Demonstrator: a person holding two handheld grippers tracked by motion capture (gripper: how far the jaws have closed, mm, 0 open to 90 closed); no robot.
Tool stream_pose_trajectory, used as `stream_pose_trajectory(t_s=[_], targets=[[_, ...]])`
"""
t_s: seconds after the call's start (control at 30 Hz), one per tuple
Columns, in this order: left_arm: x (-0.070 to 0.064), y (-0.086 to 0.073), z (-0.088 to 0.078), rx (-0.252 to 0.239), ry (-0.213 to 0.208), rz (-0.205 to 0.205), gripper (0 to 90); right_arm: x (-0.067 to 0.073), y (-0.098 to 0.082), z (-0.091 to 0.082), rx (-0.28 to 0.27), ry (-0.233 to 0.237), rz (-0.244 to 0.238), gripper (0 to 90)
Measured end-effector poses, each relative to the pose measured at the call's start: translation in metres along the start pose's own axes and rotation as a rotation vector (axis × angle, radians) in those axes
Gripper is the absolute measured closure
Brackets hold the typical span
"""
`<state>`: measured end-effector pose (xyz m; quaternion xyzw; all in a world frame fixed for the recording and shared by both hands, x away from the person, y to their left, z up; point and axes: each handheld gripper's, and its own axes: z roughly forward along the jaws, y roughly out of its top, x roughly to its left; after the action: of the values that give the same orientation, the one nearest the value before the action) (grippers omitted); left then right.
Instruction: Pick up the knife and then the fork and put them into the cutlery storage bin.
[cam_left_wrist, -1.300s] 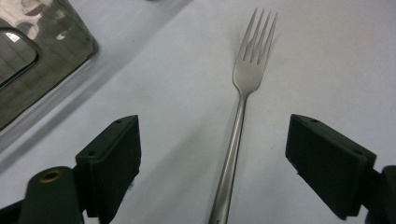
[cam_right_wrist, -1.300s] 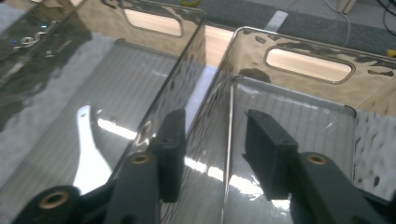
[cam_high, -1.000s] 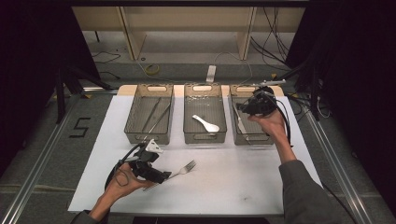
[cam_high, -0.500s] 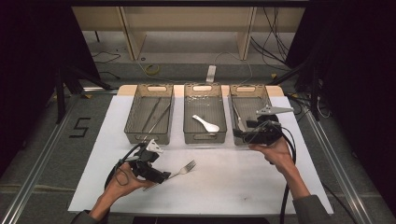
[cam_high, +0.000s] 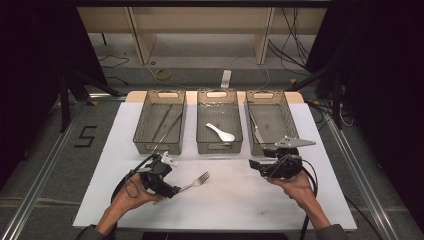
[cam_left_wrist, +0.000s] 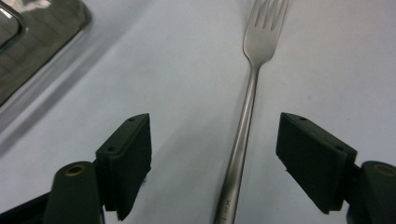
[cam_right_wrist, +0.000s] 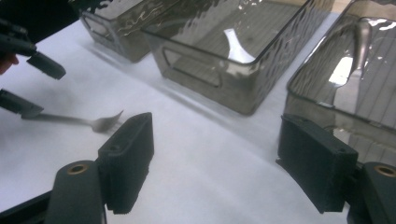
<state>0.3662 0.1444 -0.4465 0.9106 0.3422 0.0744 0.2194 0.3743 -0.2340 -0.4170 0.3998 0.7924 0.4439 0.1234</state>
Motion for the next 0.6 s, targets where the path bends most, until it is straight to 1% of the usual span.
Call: stream_pose_trajectory(t_s=[0.1, 0.2, 0.23, 0.27, 0.3, 0.33, 0.37, 0.4, 0.43, 0.47, 0.6], targets=[[-0.001, 0.000, 0.001, 0.019, -0.010, 0.007, 31.7, 0.007, -0.006, -0.001, 0.002, 0.008, -0.006, 27.3], [-0.004, 0.001, 0.003, 0.048, -0.007, 0.021, 36.8, 0.011, -0.009, -0.002, 0.007, 0.014, -0.017, 27.1], [-0.004, 0.002, 0.004, 0.062, -0.011, 0.032, 38.5, 0.012, -0.010, -0.003, 0.007, 0.020, -0.016, 27.1], [-0.005, 0.002, 0.005, 0.071, -0.014, 0.034, 40.7, 0.013, -0.011, -0.004, 0.010, 0.023, -0.019, 27.1], [-0.006, 0.003, 0.005, 0.081, -0.021, 0.044, 43.0, 0.015, -0.012, -0.004, 0.012, 0.021, -0.018, 27.1], [-0.007, 0.004, 0.006, 0.083, -0.039, 0.039, 44.6, 0.016, -0.014, -0.005, 0.014, 0.022, -0.020, 27.1], [-0.006, 0.006, 0.007, 0.096, -0.051, 0.048, 46.0, 0.017, -0.015, -0.004, 0.015, 0.024, -0.018, 27.1], [-0.007, 0.007, 0.008, 0.101, -0.047, 0.050, 48.3, 0.017, -0.016, -0.004, 0.022, 0.025, -0.020, 26.8], [-0.008, 0.008, 0.009, 0.112, -0.039, 0.064, 50.0, 0.019, -0.018, -0.004, 0.026, 0.022, -0.020, 26.8], [-0.009, 0.009, 0.011, 0.116, -0.041, 0.069, 52.1, 0.019, -0.018, -0.004, 0.029, 0.025, -0.025, 26.8], [-0.012, 0.012, 0.015, 0.142, -0.034, 0.078, 60.6, 0.022, -0.021, -0.003, 0.036, 0.035, -0.028, 26.8]])
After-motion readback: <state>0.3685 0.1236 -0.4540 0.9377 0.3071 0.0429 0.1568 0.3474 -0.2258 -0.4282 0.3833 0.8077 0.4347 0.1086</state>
